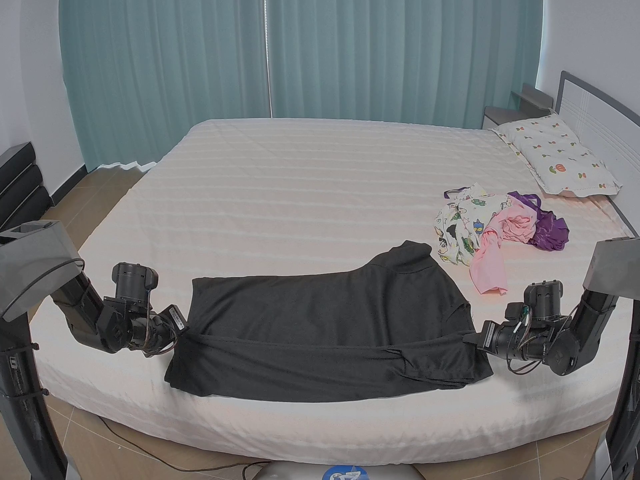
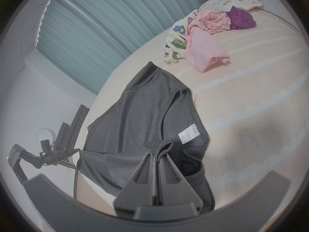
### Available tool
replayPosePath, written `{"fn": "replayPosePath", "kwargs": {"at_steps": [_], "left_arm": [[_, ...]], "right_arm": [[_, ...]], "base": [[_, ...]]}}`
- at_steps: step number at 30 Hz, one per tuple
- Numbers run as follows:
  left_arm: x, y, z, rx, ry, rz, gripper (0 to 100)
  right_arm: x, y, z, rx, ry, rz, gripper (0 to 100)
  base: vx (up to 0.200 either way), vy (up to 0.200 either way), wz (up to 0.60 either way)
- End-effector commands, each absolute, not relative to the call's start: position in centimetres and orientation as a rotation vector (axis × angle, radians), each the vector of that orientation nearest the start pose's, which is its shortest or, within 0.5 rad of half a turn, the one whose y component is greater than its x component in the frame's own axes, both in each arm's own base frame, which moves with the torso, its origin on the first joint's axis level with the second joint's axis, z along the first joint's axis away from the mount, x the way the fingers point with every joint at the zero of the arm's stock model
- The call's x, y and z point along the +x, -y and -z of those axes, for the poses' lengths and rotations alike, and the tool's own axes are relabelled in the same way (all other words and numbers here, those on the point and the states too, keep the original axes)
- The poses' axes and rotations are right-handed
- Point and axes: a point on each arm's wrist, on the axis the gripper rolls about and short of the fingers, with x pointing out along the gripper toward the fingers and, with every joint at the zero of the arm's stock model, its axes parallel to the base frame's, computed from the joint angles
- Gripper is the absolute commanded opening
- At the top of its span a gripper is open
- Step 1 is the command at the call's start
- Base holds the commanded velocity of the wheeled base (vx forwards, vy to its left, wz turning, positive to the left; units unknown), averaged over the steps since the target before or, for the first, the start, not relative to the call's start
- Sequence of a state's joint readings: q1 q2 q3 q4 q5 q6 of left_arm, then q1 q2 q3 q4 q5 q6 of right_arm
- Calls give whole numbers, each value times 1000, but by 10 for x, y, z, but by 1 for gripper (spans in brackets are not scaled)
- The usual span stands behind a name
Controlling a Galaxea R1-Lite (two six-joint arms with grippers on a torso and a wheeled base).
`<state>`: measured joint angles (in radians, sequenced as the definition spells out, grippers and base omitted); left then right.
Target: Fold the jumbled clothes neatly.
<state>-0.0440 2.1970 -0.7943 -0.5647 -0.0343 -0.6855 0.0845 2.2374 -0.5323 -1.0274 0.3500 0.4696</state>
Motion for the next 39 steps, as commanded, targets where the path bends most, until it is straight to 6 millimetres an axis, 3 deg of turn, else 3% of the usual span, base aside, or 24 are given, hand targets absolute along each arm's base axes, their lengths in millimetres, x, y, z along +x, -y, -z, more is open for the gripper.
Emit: {"fn": "replayPosePath", "kwargs": {"at_steps": [1,2,3,11,15,16,20,25,39], "left_arm": [[352,15,9,-640,-860,-232,0],[352,15,9,-639,-862,-231,0],[352,16,9,-639,-863,-228,100],[350,17,7,-637,-862,-225,100],[344,15,-2,-643,-851,-226,100],[336,14,-10,-651,-846,-213,100],[321,14,-18,-660,-861,-182,100],[304,15,-18,-685,-892,-119,100],[294,15,-10,-683,-899,-116,100]], "right_arm": [[316,-35,18,534,-776,-251,100],[316,-35,18,534,-775,-252,100],[316,-35,19,534,-776,-251,100],[316,-35,18,541,-769,-235,100],[315,-33,3,589,-728,-220,100],[313,-33,-8,615,-705,-216,100],[305,-30,-19,619,-681,-185,100],[289,-28,-19,619,-706,-156,100],[269,-27,-20,622,-743,-145,100]], "base": [[0,0,0],[0,0,0],[0,0,0],[0,0,0],[0,0,0],[0,0,0],[0,0,0],[0,0,0],[-71,0,0]]}}
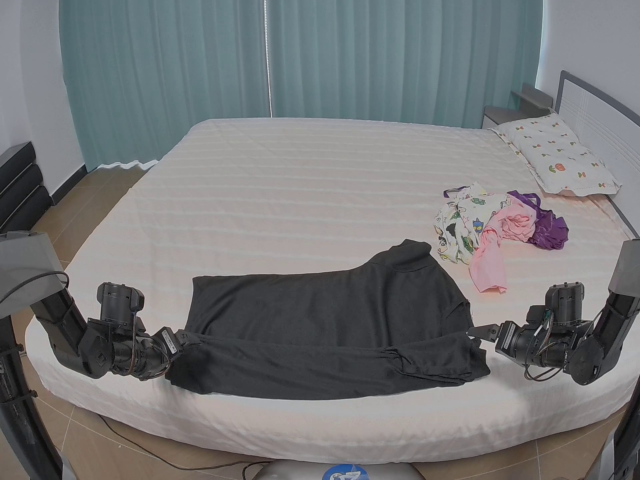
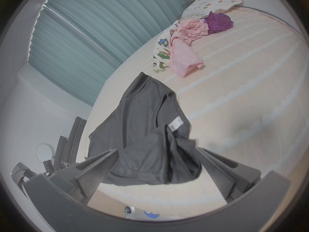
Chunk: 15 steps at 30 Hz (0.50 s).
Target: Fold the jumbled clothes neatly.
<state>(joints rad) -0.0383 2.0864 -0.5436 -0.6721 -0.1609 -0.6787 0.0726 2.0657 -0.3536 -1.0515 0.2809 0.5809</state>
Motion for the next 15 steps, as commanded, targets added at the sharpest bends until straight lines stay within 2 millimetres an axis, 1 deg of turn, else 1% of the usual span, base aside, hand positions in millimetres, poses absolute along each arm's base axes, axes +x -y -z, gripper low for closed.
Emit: {"fn": "replayPosePath", "kwargs": {"at_steps": [1,5,9,15], "left_arm": [[295,15,-10,-677,-896,-113,100],[296,15,-10,-652,-890,-102,100],[303,15,-7,-638,-884,-102,100],[310,16,3,-633,-898,-114,100]], "right_arm": [[269,-27,-20,622,-743,-145,100],[269,-28,-19,621,-746,-147,100],[269,-28,-20,621,-744,-147,100],[269,-28,-19,621,-746,-147,100]], "base": [[0,0,0],[0,0,0],[0,0,0],[0,0,0]]}}
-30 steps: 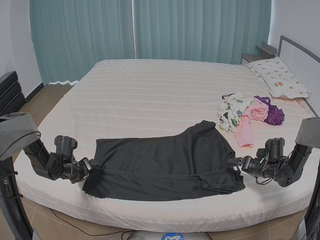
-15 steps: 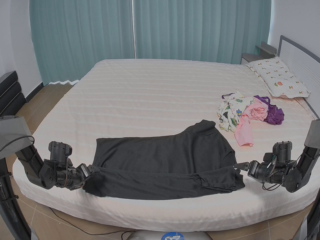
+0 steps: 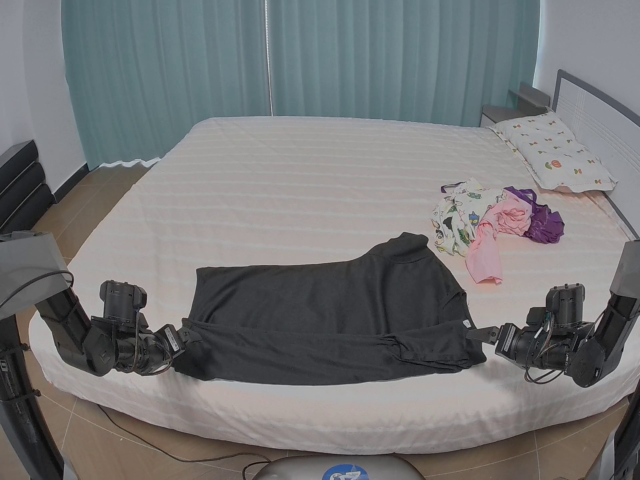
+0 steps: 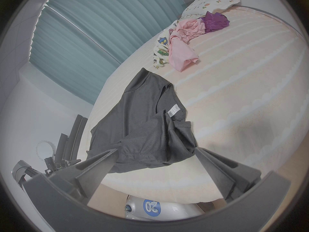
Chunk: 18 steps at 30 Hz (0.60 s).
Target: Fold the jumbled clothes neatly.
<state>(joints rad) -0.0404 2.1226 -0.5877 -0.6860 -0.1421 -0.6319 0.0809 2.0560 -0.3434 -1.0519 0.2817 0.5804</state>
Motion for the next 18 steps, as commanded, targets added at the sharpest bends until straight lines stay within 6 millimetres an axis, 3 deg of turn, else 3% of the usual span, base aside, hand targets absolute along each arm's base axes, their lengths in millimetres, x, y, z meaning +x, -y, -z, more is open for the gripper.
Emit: {"fn": "replayPosePath", "kwargs": {"at_steps": [1,5,6,12,18], "left_arm": [[310,16,3,-633,-899,-114,100],[312,16,13,-628,-923,-127,100],[312,15,16,-626,-931,-132,0],[311,15,21,-625,-951,-143,0],[307,5,12,-636,-920,-174,0]], "right_arm": [[269,-28,-19,619,-746,-149,100],[269,-28,-17,619,-754,-146,100],[269,-28,-16,619,-755,-146,100],[269,-28,-16,620,-761,-142,100],[261,-27,-13,616,-789,-122,100]], "base": [[0,0,0],[0,0,0],[0,0,0],[0,0,0],[0,0,0]]}}
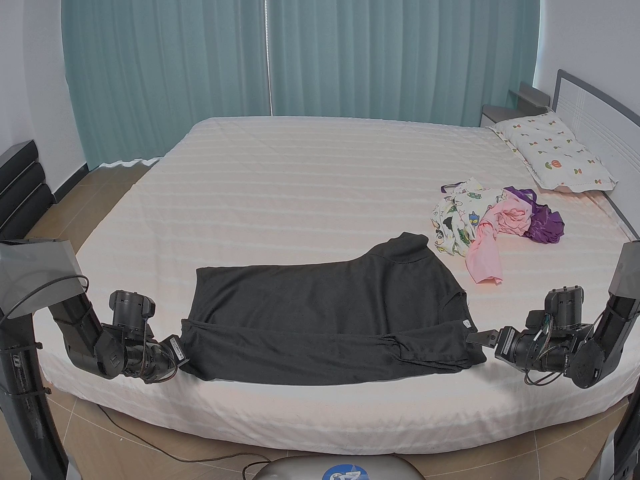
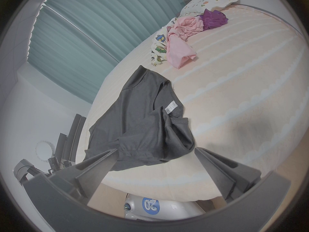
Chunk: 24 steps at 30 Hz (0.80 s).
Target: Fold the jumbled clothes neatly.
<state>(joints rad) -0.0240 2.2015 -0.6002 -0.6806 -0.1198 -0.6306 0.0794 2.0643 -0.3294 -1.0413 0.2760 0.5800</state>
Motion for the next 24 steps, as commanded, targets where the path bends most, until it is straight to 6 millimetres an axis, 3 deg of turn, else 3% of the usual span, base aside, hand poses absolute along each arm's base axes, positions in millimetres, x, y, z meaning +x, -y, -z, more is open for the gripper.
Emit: {"fn": "replayPosePath", "kwargs": {"at_steps": [1,9,24], "left_arm": [[306,4,10,-640,-916,-178,0],[300,1,9,-650,-918,-189,0],[300,2,10,-653,-923,-188,0]], "right_arm": [[259,-27,-11,611,-794,-102,100],[255,-38,-2,674,-837,-22,100],[279,-54,21,703,-850,33,100]], "base": [[0,0,0],[0,0,0],[0,0,0]]}}
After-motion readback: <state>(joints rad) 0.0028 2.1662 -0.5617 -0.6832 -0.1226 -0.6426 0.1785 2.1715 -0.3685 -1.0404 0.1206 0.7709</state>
